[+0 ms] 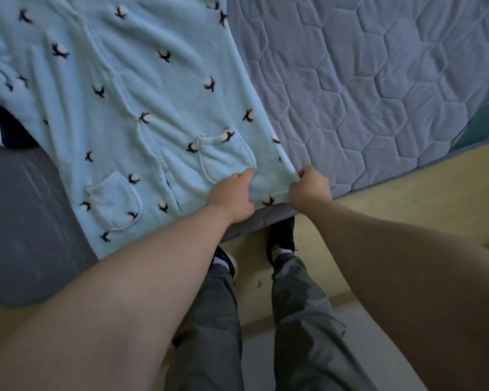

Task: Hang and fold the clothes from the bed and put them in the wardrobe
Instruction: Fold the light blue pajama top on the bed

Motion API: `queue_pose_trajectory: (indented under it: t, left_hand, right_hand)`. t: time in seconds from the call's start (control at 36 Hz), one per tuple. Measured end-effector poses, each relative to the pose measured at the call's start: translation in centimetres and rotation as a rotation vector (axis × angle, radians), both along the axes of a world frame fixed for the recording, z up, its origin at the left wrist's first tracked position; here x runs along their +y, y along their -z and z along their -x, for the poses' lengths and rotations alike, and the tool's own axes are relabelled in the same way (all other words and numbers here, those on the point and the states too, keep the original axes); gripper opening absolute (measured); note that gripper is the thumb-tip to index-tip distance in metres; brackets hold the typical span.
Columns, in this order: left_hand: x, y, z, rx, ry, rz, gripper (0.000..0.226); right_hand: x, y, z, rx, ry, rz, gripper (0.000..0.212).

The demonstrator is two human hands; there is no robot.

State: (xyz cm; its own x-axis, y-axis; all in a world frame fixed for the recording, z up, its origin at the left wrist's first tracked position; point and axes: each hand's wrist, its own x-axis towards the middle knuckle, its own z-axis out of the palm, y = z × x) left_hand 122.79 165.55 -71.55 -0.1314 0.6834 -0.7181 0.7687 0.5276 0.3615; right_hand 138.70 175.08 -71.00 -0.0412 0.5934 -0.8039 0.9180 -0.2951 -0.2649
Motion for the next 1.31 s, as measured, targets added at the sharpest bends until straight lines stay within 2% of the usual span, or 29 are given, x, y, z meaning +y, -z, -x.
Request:
queue_pose_trajectory:
  t: [0.17, 0.22, 0.28, 0.36, 0.44, 0.53, 0.61, 0.72, 0.83, 0.97, 1.06, 1.19, 1.31]
  left_hand:
    - [-0.6, -0.3, -1.7, -0.083, -0.071, 0.019, 0.081]
    - [-1.3, -0.7, -1.4, -0.077, -0.138, -0.022, 0.069]
    - [-2.3, -1.3, -0.8, -0.013, -0.219, -0.102, 0.047]
    - [-4.5, -2.1, 0.8, 0.187, -0.284, -0.210, 0.028]
    - [-7.2, -2.3, 2.8, 0.398, -0.293, -0.111, 0.033]
    - [-10.8, -2.0, 4.7, 0.606, -0.246, 0.112, 0.040]
    - [-14.3, -1.7, 6.4, 0.729, -0.122, 0.292, 0.038]
    - [-16.6, -1.4, 8.3, 0.647, -0.069, 0.454, 0.048]
    - [-17.2, -0.8, 9.5, 0.522, -0.007, 0.402, 0.038]
    - [-17.5, 0.5, 9.9, 0.481, 0.108, 0.302, 0.022]
    - [-17.7, 1.4, 9.8, 0.493, 0.144, 0.256, 0.023]
    - [-17.4, 2.0, 10.6, 0.487, 0.154, 0.226, 0.021]
    - [-17.3, 2.0, 11.3, 0.448, 0.235, 0.200, 0.023]
  right_hand:
    - [0.5, 0.1, 1.0, -0.119, -0.030, 0.177, 0.037]
    - [0.1, 0.0, 1.8, -0.177, -0.027, 0.152, 0.046]
    - [-0.8, -0.7, 2.6, -0.273, -0.087, -0.006, 0.052]
    - [-2.5, -1.5, 3.7, -0.248, -0.351, -0.368, 0.049]
    - [-3.8, -1.8, 5.1, -0.066, -0.739, -0.563, 0.040]
    - [-4.7, -1.7, 7.3, 0.124, -1.109, -0.453, 0.049]
    - [-5.7, -1.4, 9.4, 0.135, -1.369, -0.328, 0.067]
    - [-6.6, -0.9, 10.8, 0.049, -1.574, -0.284, 0.076]
    - [-7.1, -0.6, 11.7, -0.018, -1.643, -0.294, 0.068]
    - [-8.0, -0.1, 12.6, -0.084, -1.717, -0.279, 0.067]
    - [-8.7, -0.1, 13.3, -0.118, -1.746, -0.266, 0.058]
    - [-9.5, 0.2, 13.4, -0.084, -1.775, -0.338, 0.031]
    - [-9.8, 0.3, 13.3, -0.083, -1.771, -0.321, 0.031]
